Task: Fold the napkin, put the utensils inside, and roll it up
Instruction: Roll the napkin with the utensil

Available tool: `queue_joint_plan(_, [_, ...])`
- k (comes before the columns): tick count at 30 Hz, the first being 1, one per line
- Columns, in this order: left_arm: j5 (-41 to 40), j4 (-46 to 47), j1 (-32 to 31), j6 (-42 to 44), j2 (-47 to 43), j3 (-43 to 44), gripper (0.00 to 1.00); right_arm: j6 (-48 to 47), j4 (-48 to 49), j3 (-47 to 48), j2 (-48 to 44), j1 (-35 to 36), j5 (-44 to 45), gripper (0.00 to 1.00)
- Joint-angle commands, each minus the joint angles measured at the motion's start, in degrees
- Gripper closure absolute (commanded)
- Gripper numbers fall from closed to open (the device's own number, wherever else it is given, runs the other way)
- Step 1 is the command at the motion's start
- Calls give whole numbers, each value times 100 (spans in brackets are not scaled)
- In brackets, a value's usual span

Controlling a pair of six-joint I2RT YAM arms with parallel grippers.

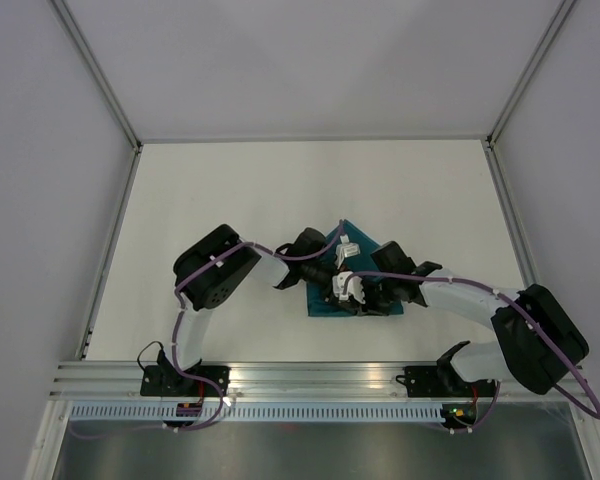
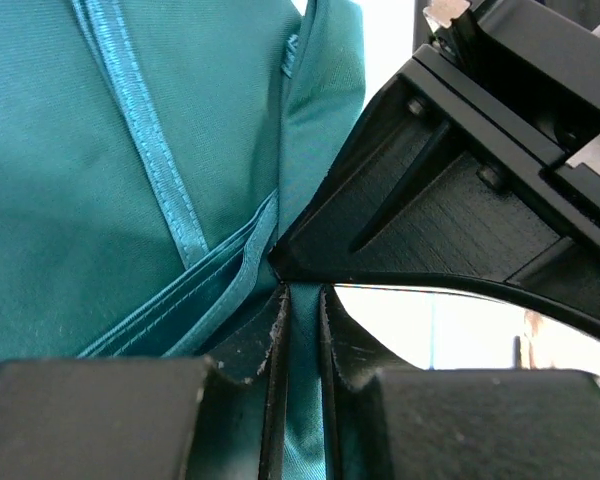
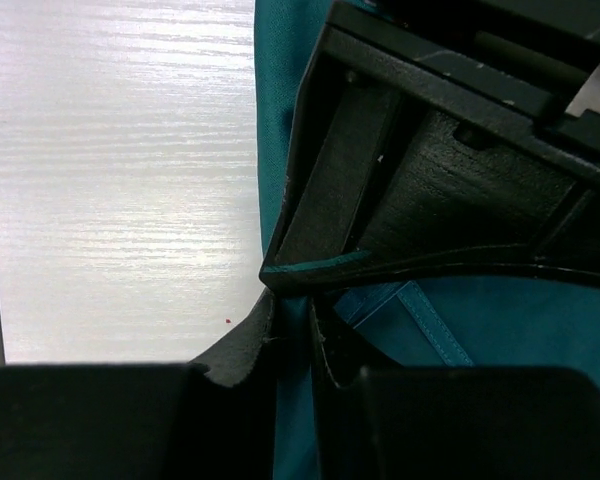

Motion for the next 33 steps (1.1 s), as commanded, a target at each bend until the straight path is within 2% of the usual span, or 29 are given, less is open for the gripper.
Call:
queue_joint_plan(1, [-1541,-302,34,-23,-174,-395,80,89,-40,-37,395,41,169,87])
queue_joint_plan(8, [-2527,436,51,-182,-1195,-940,68,-201,-698,437,913,-152,-217,92])
queue_joint_plan(14, [-3317,805,51,-244,-1880,-1396,67,-675,-1551,1052,1686,-442,-666,92])
queue_joint_plan(18, [-4431,1332,43,-235,-2406,-1957,67,-1010,-2297,1535,2388,-661,-973,92])
queue_joint_plan(20, [-4706,1482,34,-165,-2627,-2196,66,-1124,-2527,1825,2722,-802,-1114,92])
queue_joint_plan(27, [-6243,1342,-633,1221,-3375,-2443,63,-1432,-3414,2599,3602,-1136,-1387,92])
queue_joint_plan(33, [-6913,1587,-1520,2461,-3428,-2566,56,-1467,-3749,3013,4042,-1312,-1475,92])
